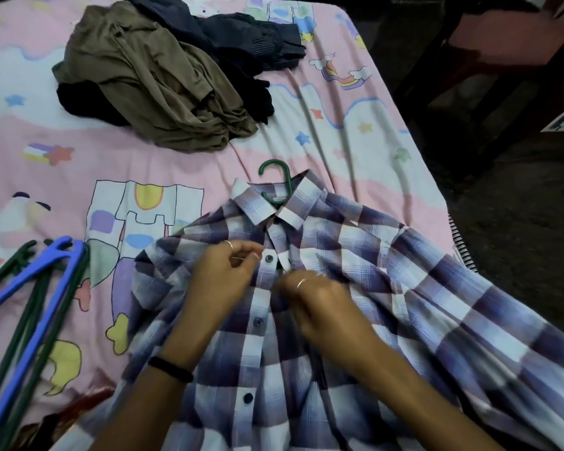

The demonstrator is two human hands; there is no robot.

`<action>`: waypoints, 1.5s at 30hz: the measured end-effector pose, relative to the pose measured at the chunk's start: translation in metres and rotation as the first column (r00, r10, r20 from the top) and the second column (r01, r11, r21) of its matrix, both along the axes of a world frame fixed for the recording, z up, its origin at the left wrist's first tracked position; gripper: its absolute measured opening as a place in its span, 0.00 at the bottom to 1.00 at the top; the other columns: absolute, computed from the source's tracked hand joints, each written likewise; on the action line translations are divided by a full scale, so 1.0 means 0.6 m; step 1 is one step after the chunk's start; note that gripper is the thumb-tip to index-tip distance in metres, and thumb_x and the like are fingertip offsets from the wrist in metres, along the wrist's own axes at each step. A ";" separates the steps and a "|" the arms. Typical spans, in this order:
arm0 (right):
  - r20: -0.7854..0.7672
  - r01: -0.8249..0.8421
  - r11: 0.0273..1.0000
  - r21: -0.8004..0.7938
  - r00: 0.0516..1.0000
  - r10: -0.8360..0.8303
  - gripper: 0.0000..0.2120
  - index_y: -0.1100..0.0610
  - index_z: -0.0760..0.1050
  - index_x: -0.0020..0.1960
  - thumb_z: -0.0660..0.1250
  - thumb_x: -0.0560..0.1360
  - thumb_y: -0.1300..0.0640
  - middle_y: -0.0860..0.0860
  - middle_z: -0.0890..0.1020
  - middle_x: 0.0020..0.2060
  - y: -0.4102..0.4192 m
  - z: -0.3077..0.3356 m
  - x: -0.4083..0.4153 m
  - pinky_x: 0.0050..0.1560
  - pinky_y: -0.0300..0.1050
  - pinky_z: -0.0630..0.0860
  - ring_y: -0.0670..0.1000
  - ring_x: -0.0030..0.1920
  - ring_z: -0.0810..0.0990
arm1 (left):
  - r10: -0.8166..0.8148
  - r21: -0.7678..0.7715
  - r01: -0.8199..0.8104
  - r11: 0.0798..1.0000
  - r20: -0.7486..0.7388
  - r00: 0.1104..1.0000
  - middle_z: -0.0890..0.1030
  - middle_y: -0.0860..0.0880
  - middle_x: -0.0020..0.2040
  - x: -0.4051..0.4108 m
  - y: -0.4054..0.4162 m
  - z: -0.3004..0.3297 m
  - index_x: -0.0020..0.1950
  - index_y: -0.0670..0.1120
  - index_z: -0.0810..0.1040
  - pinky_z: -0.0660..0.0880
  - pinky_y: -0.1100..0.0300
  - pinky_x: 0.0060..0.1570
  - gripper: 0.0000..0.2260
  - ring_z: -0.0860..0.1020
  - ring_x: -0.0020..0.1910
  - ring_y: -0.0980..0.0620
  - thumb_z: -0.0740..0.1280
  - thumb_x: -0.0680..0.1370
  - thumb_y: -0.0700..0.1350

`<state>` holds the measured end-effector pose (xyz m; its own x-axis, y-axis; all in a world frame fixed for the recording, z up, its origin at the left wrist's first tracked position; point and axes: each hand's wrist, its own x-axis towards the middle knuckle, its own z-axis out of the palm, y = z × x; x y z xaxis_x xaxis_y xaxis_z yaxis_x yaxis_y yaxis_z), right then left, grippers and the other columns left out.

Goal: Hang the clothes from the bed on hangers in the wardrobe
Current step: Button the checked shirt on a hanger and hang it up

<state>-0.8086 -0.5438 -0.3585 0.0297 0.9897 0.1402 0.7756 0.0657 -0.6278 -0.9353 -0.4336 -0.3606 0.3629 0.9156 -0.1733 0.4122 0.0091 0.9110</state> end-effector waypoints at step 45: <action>0.026 0.509 0.795 -0.330 0.847 -0.531 0.10 0.58 0.74 0.37 0.68 0.71 0.52 0.51 0.79 0.32 0.087 0.004 -0.029 0.37 0.42 0.68 0.52 0.39 0.78 | -0.080 -0.223 0.111 0.968 0.146 0.986 0.80 0.47 0.35 0.006 0.004 -0.016 0.39 0.48 0.79 0.80 0.62 0.34 0.11 0.79 0.34 0.53 0.68 0.76 0.33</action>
<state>-0.8262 -0.4916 -0.3563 0.5503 0.8124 -0.1930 0.5937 -0.5432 -0.5937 -0.9315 -0.4314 -0.3703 0.4813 0.8169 -0.3180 0.2947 0.1908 0.9363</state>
